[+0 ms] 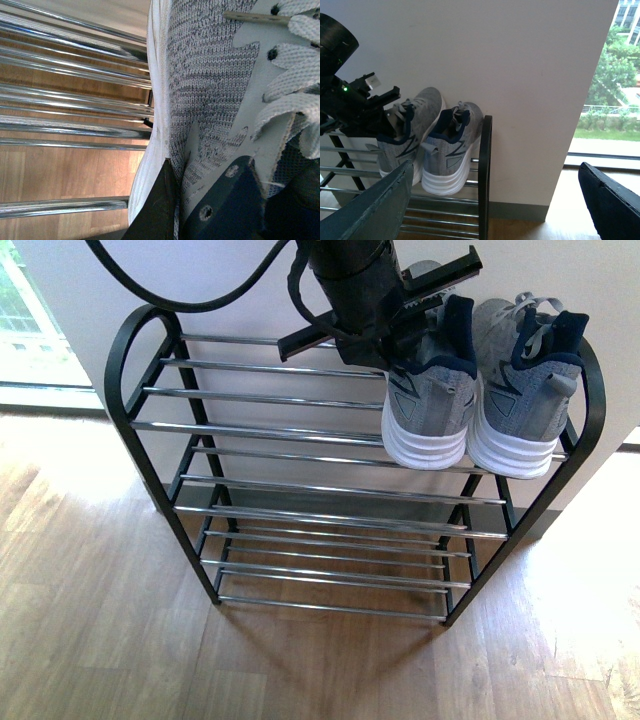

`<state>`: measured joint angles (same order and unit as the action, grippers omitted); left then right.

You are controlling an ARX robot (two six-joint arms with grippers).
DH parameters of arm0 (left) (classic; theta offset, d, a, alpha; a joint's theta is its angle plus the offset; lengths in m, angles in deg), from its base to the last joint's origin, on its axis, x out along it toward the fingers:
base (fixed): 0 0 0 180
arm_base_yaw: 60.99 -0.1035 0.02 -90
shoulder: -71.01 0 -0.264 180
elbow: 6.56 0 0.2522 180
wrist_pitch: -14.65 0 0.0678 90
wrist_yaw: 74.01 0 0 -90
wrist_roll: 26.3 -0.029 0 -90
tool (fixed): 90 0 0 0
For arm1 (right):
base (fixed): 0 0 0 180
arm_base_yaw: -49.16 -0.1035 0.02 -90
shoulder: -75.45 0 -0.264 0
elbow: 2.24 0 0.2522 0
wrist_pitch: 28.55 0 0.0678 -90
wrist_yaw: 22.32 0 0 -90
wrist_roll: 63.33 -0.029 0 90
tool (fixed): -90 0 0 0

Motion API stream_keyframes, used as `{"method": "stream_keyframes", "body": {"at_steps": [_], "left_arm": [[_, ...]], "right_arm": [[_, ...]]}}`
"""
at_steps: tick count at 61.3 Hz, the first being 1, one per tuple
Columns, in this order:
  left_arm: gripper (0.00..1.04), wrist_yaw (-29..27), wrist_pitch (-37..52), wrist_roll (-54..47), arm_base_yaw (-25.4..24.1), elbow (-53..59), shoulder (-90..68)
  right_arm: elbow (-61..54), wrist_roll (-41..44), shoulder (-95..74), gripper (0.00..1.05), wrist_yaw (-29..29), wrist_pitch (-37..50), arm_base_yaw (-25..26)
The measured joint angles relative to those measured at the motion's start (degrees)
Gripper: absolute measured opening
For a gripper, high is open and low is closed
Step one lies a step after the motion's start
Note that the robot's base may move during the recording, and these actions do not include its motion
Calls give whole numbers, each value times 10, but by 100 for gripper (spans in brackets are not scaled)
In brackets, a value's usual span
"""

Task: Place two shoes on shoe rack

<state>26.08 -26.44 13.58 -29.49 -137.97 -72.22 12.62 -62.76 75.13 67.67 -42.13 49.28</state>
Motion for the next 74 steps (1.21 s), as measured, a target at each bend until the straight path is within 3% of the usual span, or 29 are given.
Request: {"method": "stream_keyframes", "body": {"at_steps": [23, 38, 56, 67, 74], "left_arm": [[3, 9, -49, 3, 14, -78, -40], [44, 18, -30, -6, 14, -55, -19], [94, 50, -9, -1, 1, 68, 116], [95, -10, 4, -15, -18, 168, 223], [95, -97, 47, -44, -39, 252, 293]], "right_arm": [[0, 0, 0, 96, 0, 0, 0], [0, 0, 0, 96, 0, 0, 0], [0, 0, 0, 96, 0, 0, 0], [0, 0, 0, 96, 0, 0, 0], [0, 0, 0, 96, 0, 0, 0]]}}
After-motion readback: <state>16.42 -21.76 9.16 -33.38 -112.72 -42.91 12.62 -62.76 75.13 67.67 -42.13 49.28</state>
